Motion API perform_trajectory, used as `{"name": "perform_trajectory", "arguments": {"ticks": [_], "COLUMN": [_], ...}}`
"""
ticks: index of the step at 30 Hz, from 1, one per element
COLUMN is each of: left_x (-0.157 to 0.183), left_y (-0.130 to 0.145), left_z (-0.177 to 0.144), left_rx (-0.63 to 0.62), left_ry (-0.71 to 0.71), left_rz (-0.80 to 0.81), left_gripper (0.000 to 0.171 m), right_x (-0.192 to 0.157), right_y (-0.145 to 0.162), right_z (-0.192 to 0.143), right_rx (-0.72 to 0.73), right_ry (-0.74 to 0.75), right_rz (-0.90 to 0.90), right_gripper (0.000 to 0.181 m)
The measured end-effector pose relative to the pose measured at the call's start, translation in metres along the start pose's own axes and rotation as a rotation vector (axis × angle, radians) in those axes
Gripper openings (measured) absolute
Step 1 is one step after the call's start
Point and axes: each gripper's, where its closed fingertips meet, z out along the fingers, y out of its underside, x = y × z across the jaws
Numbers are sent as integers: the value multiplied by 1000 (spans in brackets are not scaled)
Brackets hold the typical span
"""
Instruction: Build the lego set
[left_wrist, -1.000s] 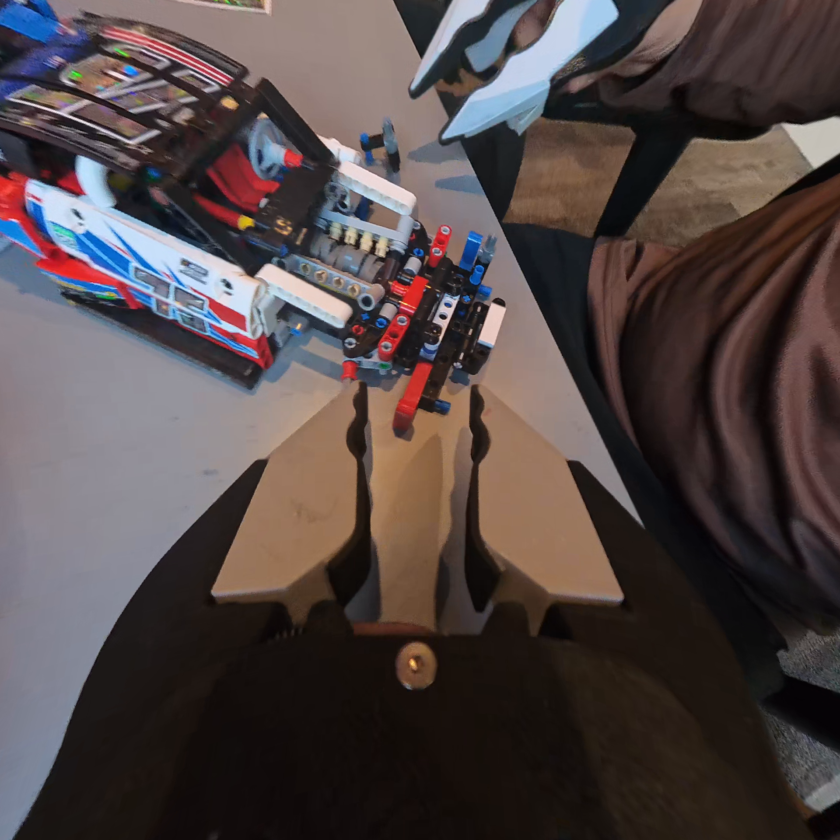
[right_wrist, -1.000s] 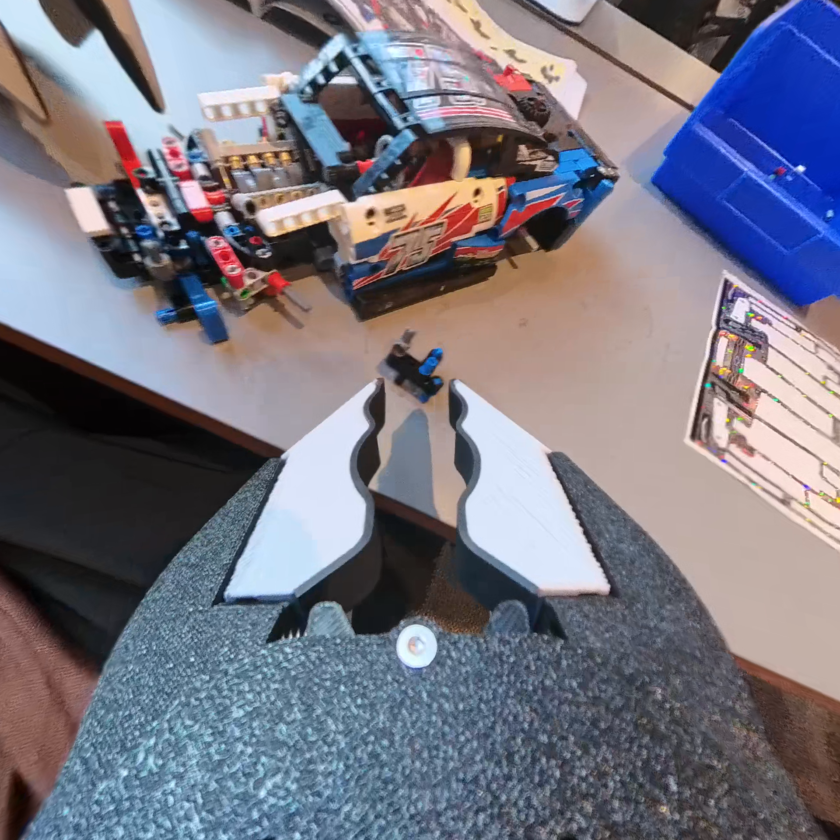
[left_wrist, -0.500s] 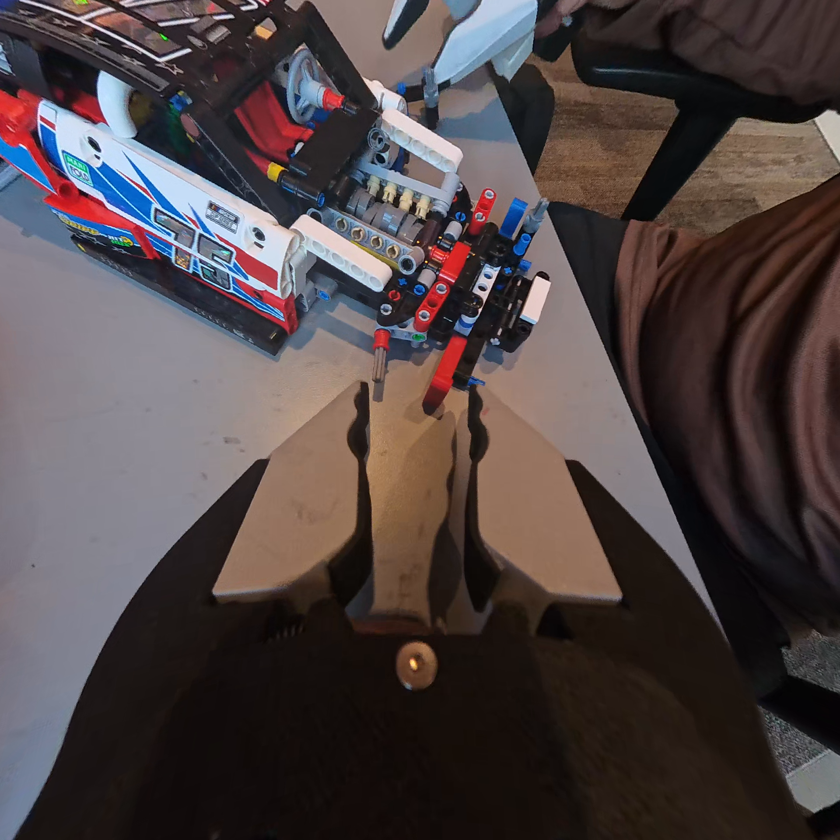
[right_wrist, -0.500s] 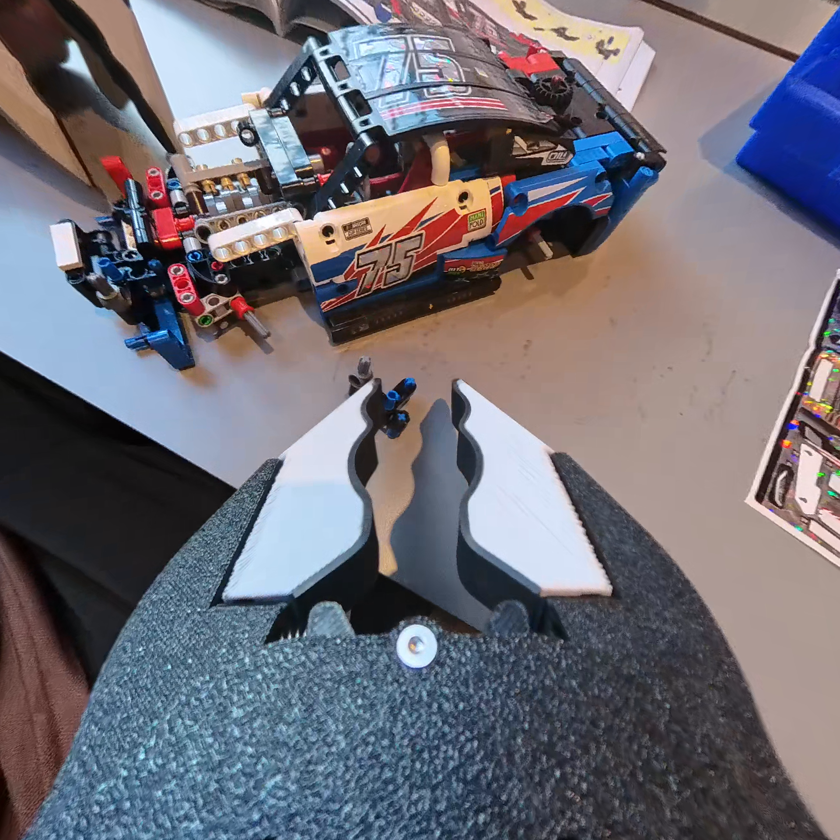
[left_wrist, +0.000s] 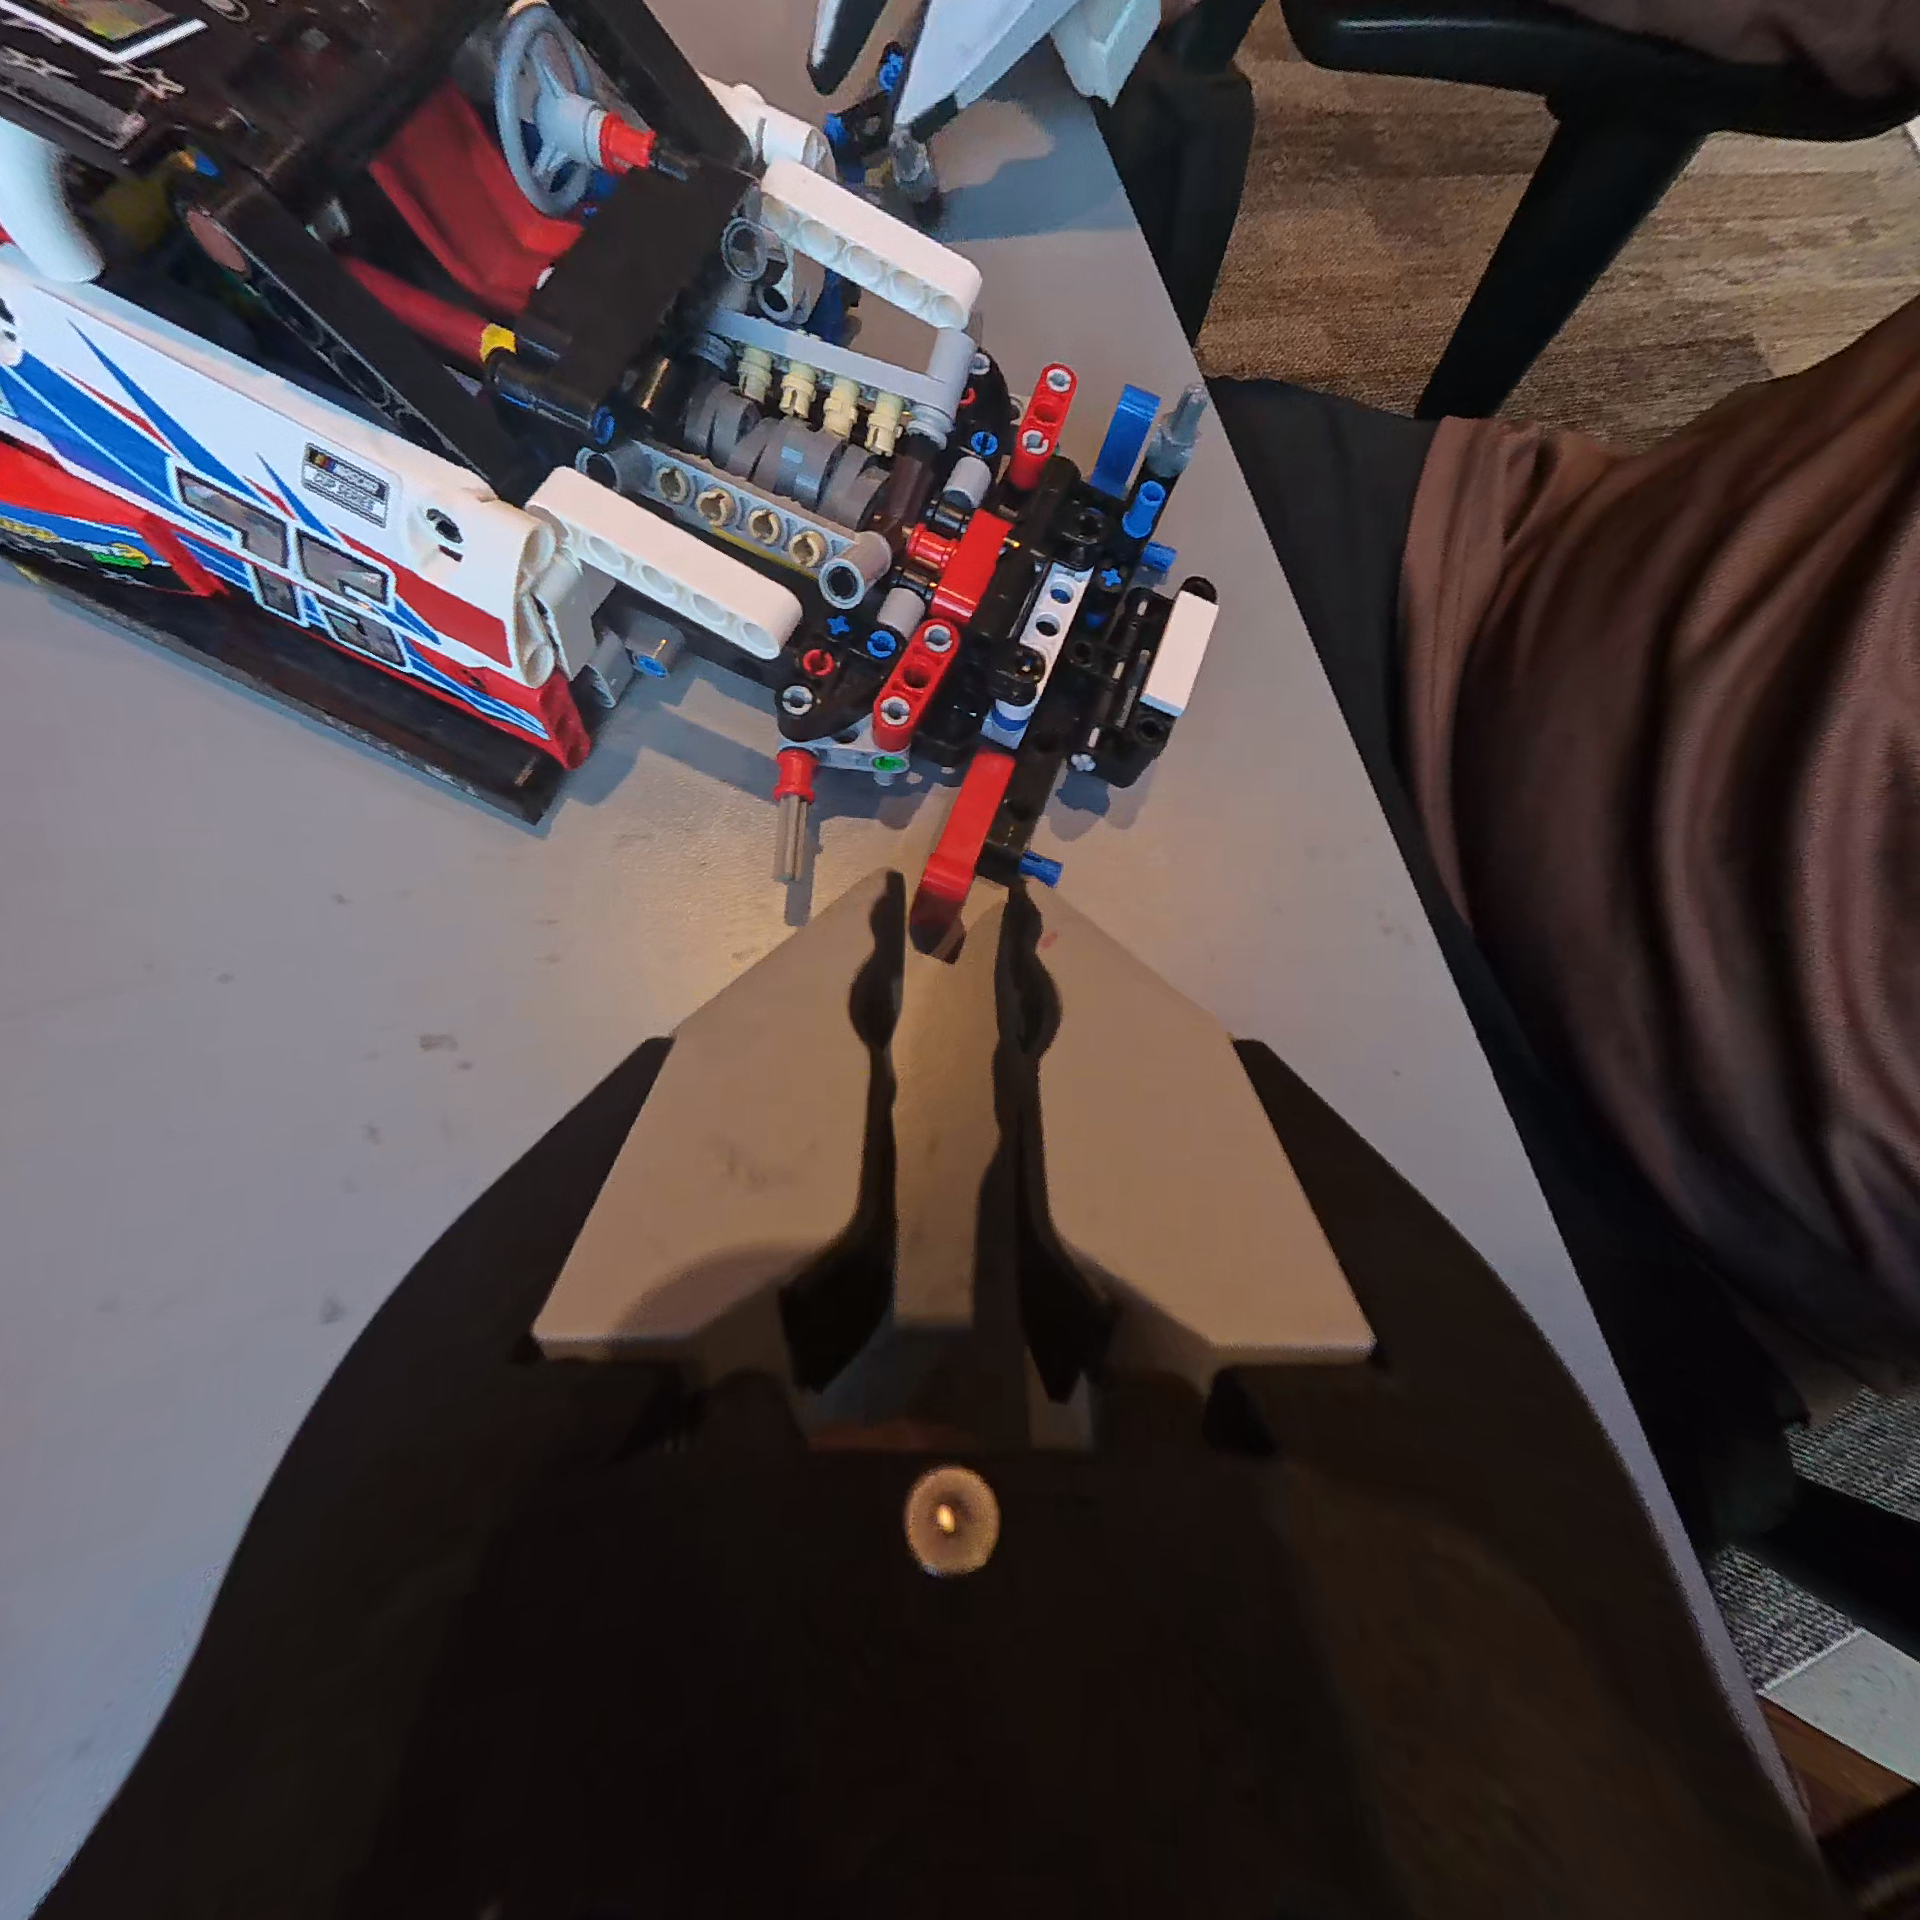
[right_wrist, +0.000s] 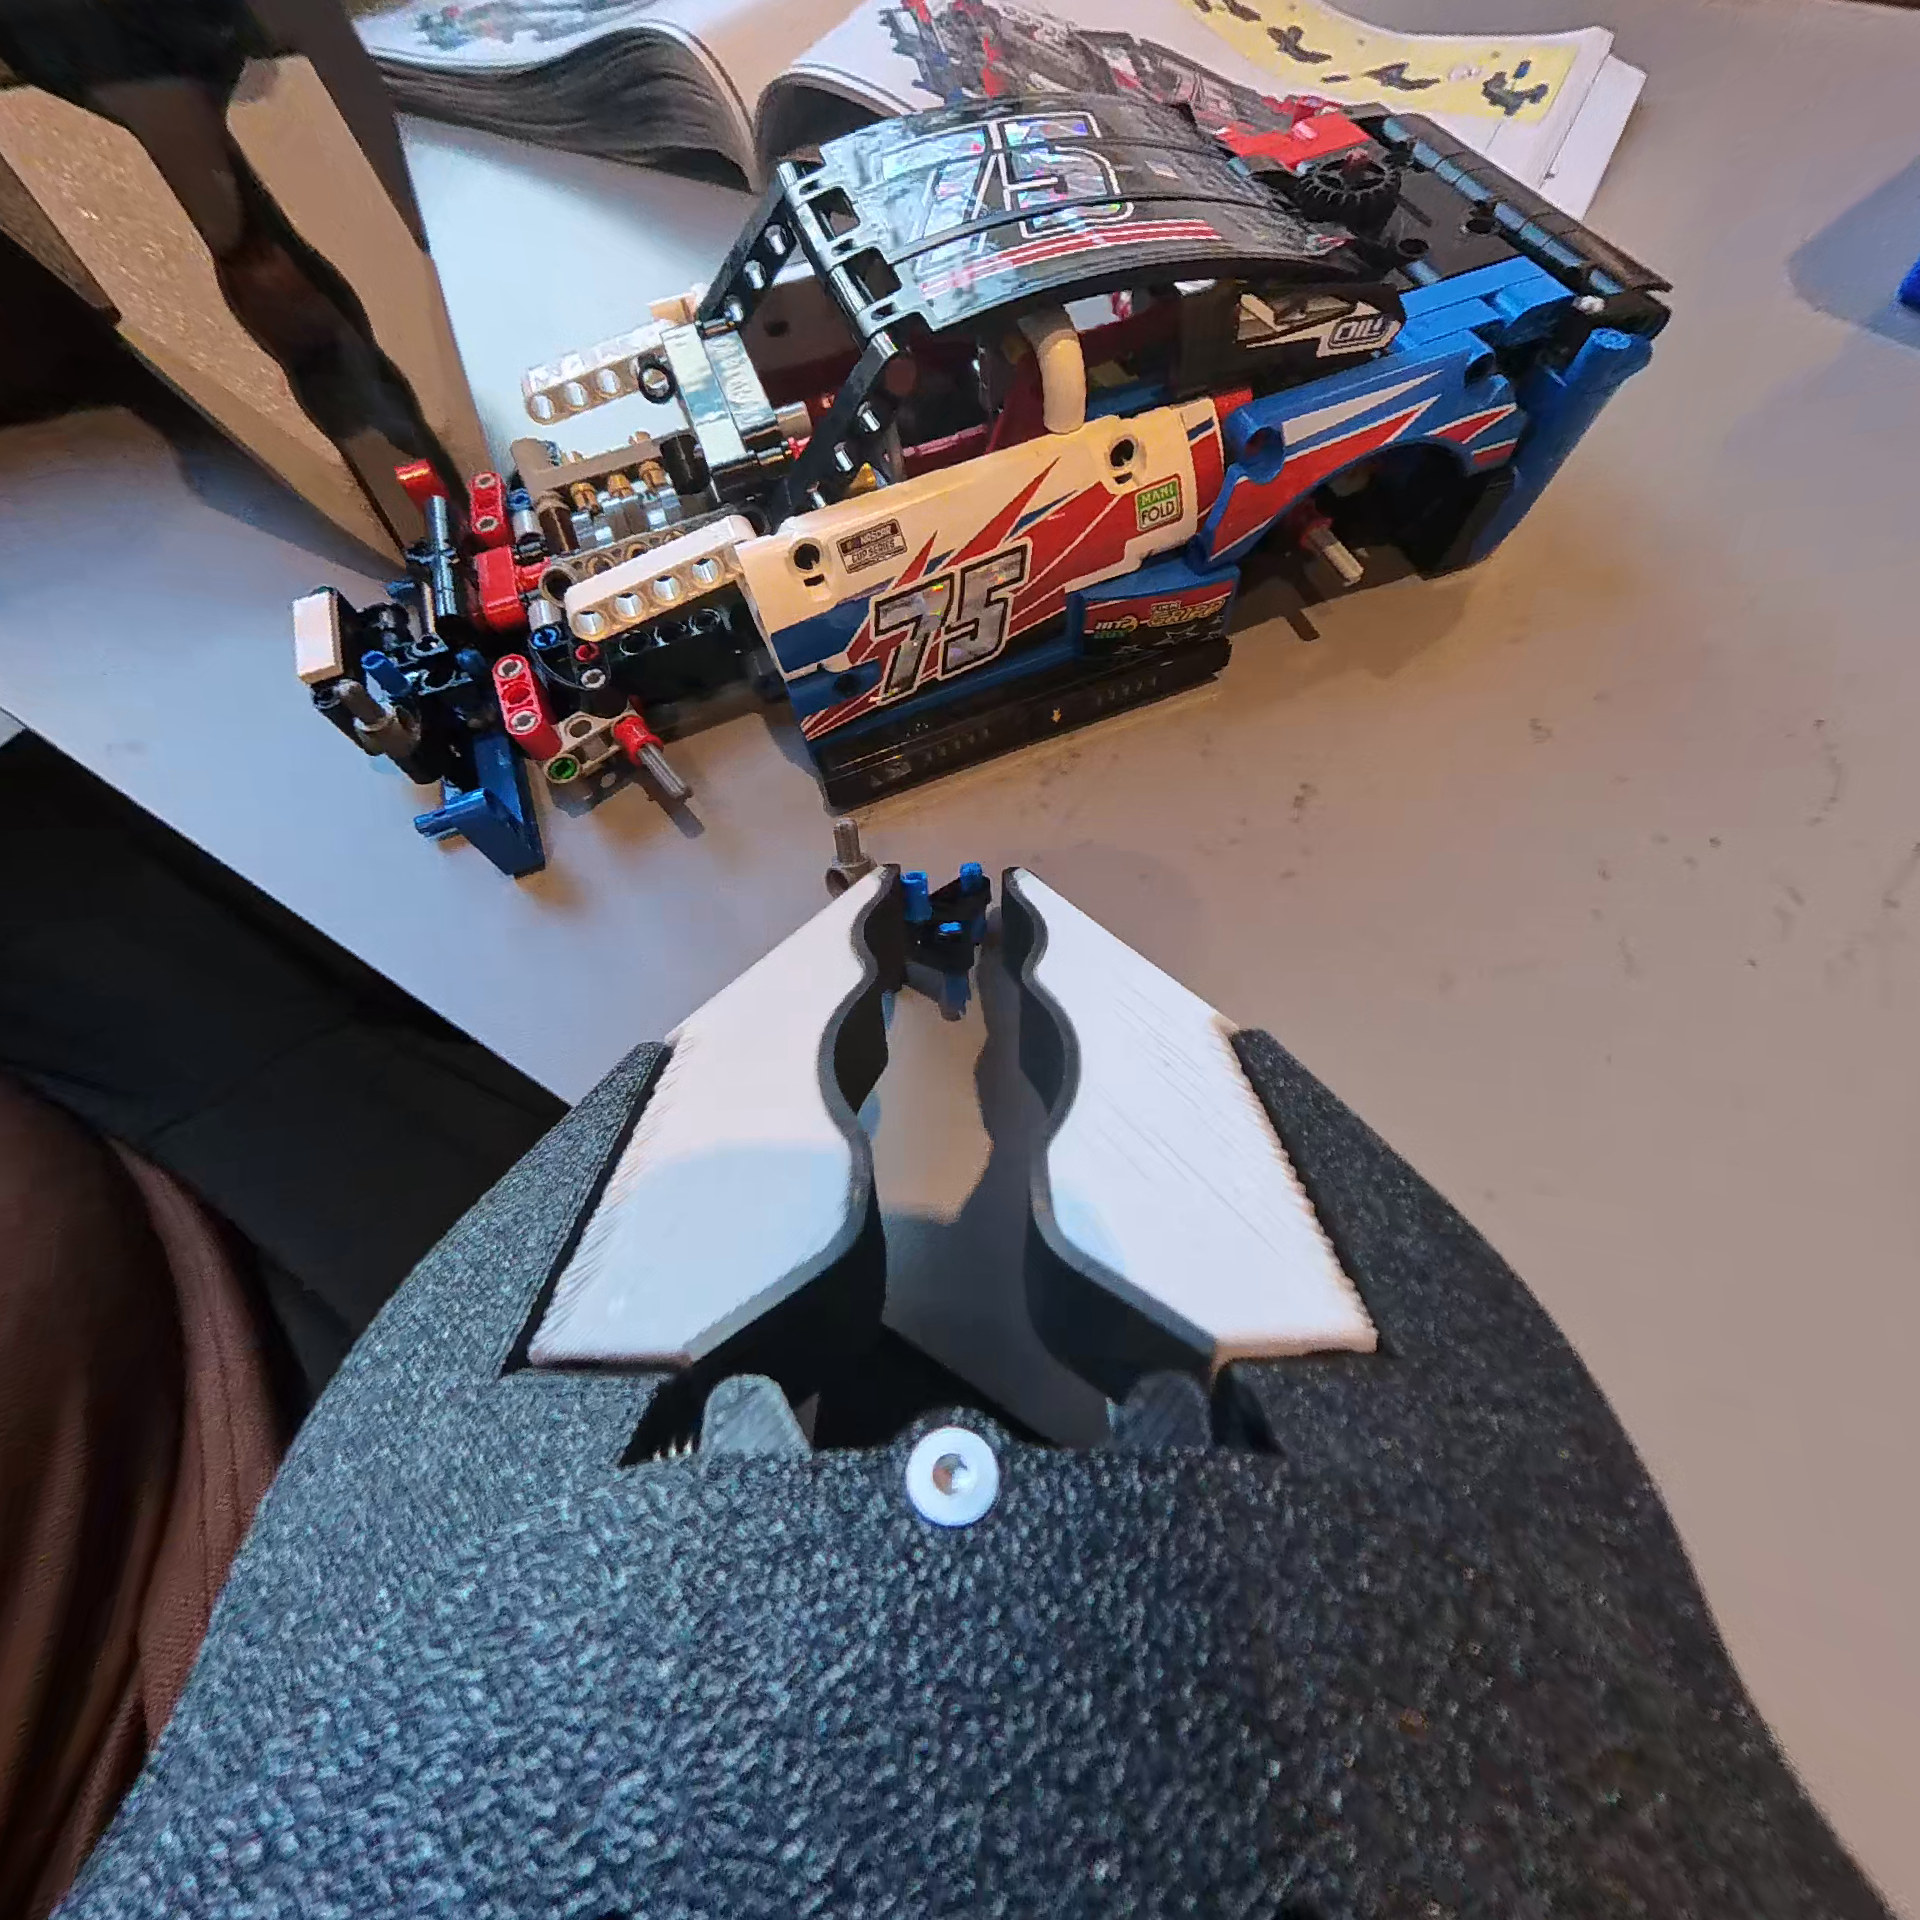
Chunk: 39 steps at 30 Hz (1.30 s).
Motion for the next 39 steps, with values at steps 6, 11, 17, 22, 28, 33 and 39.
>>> {"name": "perform_trajectory", "arguments": {"ticks": [6, 11, 17, 22, 28, 33, 39], "left_x": [5, 5, 5, 2, 2, 2, 3], "left_y": [-2, -2, -3, -3, -3, -4, -9], "left_z": [2, 3, 3, 3, 3, 5, 12], "left_rx": [2, 4, 6, 6, 6, 0, -5], "left_ry": [11, 23, 35, 27, 32, 21, -6], "left_rz": [0, -12, -32, -46, -44, -24, -5], "left_gripper": [21, 21, 20, 15, 15, 12, 7], "right_x": [-5, -6, -5, -2, -4, 0, 2], "right_y": [1, -1, -2, -3, -2, -2, -1], "right_z": [4, 7, 8, 8, 8, 7, 5], "right_rx": [7, 14, 26, 38, 31, 36, 46], "right_ry": [-65, -84, -85, -66, -50, -38, -25], "right_rz": [23, 18, 16, 13, -9, -1, 17], "right_gripper": [17, 16, 15, 11, 17, 18, 19]}}
